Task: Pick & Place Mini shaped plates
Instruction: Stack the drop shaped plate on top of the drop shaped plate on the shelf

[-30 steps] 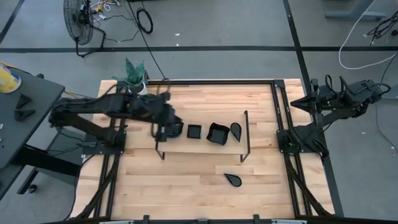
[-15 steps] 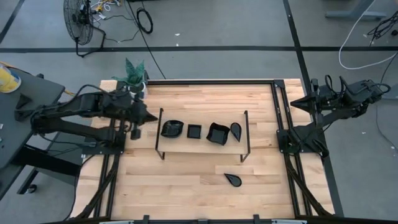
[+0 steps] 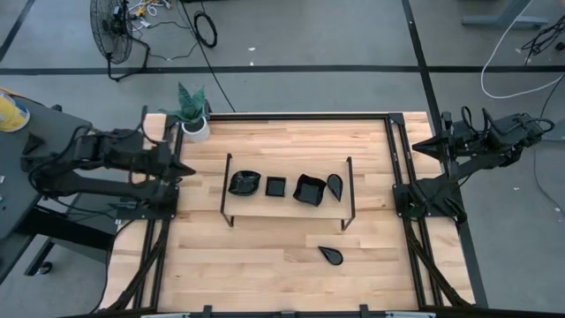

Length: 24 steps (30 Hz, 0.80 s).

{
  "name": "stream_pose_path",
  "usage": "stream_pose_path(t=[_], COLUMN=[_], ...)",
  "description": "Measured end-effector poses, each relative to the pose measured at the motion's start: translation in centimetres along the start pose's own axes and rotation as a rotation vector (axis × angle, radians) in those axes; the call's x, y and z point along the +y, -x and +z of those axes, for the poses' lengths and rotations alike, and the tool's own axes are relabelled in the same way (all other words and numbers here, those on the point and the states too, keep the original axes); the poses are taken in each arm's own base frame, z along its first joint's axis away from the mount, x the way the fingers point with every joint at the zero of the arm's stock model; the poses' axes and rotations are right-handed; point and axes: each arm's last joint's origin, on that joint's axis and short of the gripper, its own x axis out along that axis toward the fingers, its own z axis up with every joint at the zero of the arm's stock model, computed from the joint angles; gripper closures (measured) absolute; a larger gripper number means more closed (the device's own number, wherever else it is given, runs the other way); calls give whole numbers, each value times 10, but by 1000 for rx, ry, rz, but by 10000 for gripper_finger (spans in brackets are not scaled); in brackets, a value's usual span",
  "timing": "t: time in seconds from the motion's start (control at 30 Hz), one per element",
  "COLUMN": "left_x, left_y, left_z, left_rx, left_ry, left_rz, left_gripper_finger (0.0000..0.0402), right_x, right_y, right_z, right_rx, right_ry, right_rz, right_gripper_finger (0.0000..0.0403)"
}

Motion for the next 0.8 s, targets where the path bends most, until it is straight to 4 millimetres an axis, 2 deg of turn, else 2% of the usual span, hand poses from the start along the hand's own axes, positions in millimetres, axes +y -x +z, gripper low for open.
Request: stream_pose_path(t=[0.2, 0.37, 0.8], left_x=[-1, -1, 0], left_y=[19, 31, 34], left_z=[-8, -6, -5], left_rx=[-52, -78, -81], left_ry=[22, 20, -3], left_rz=[2, 9, 33], left_gripper_finger=[401, 396, 377], right_x=[0, 0, 0], right_y=[0, 0, 0], right_z=[0, 0, 0], right_rx=[0, 0, 0], right_ry=[0, 0, 0], right_rz=[0, 0, 0], right_gripper_finger=[380, 380, 380])
